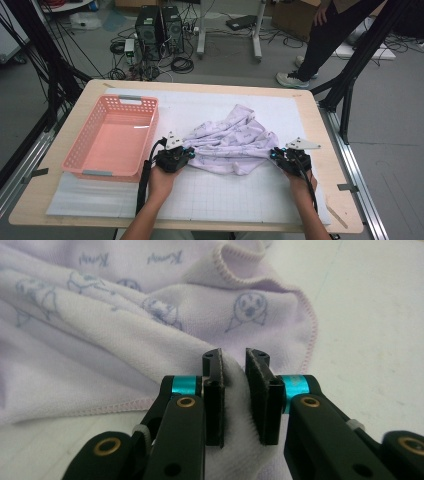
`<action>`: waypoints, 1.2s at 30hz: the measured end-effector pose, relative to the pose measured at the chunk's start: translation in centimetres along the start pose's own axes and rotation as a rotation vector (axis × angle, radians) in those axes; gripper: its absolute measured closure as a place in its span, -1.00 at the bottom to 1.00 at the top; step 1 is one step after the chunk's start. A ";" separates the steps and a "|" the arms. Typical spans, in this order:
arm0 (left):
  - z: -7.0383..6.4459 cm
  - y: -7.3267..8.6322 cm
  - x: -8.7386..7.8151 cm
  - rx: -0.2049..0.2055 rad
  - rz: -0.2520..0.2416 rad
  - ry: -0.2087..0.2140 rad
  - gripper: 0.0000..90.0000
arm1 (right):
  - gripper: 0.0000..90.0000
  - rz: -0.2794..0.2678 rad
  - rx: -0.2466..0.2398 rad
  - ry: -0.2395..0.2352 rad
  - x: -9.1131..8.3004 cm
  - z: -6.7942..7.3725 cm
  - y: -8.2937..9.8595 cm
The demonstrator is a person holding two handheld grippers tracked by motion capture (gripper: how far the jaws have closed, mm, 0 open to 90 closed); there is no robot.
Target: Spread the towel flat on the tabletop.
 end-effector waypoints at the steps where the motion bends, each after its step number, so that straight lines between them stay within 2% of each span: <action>1: 0.1 0.0 0.1 -0.009 -0.002 -0.007 0.94 | 0.66 -0.001 0.013 -0.001 0.0 -0.1 0.0; 2: 0.2 -0.1 0.2 -0.023 -0.010 -0.008 0.89 | 0.59 -0.006 0.017 -0.002 -0.1 -0.2 0.0; 3: 0.3 -0.1 0.1 -0.040 -0.014 -0.006 0.76 | 0.55 -0.008 0.028 -0.006 -0.2 -0.2 0.0; 5: 0.1 -0.2 0.0 -0.064 -0.018 0.018 0.37 | 0.46 -0.021 0.039 -0.018 -0.6 -0.2 -0.2; 7: -0.2 -0.3 -0.4 -0.050 -0.029 0.022 0.12 | 0.39 -0.033 0.047 -0.029 -1.0 -0.4 -0.3; 9: -0.5 -0.5 -0.9 -0.045 -0.046 0.036 -0.01 | 0.38 -0.053 0.055 -0.036 -1.6 -0.7 -0.5; 13: -1.0 -0.4 -1.9 -0.042 -0.075 0.053 0.01 | 0.40 -0.080 0.088 -0.040 -2.8 -1.4 -0.7; 15: -1.3 -0.3 -2.4 -0.038 -0.096 0.071 0.14 | 0.44 -0.081 0.095 -0.041 -3.3 -1.6 -0.5; 18: -2.5 0.0 -3.1 -0.007 -0.107 0.127 0.56 | 0.49 -0.078 0.092 -0.034 -3.7 -1.8 -0.1; 19: -3.1 0.2 -3.0 0.011 -0.094 0.148 0.65 | 0.49 -0.074 0.091 -0.033 -3.8 -1.9 0.0; 21: -4.5 0.4 -2.3 0.024 -0.069 0.203 0.68 | 0.47 -0.080 0.101 -0.033 -4.1 -2.0 0.1; 22: -5.2 0.5 -1.8 0.039 -0.054 0.216 0.65 | 0.47 -0.080 0.106 -0.034 -4.2 -1.9 0.2; 26: -7.9 0.4 0.9 0.079 -0.001 0.228 0.17 | 0.47 -0.074 0.085 -0.042 -4.4 -1.1 0.6; 28: -9.0 0.2 2.0 0.099 0.021 0.235 0.05 | 0.47 -0.065 0.078 -0.050 -4.7 -0.7 1.1; 33: -12.0 -1.1 3.9 0.156 0.031 0.267 -0.01 | 0.46 -0.057 0.070 -0.056 -5.5 -0.2 2.0; 36: -13.0 -1.2 5.2 0.160 0.061 0.264 0.01 | 0.43 -0.051 0.079 -0.057 -5.7 -0.2 2.3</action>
Point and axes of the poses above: each handheld gripper's, and its own axes: x roughly forward along the jaws, y roughly out of its underside, z roughly to its left, the point moved 10 cm from there along x, roughly forward along the jaws, and after that the axes turned 3 degrees about x, right-handed, at the moved point
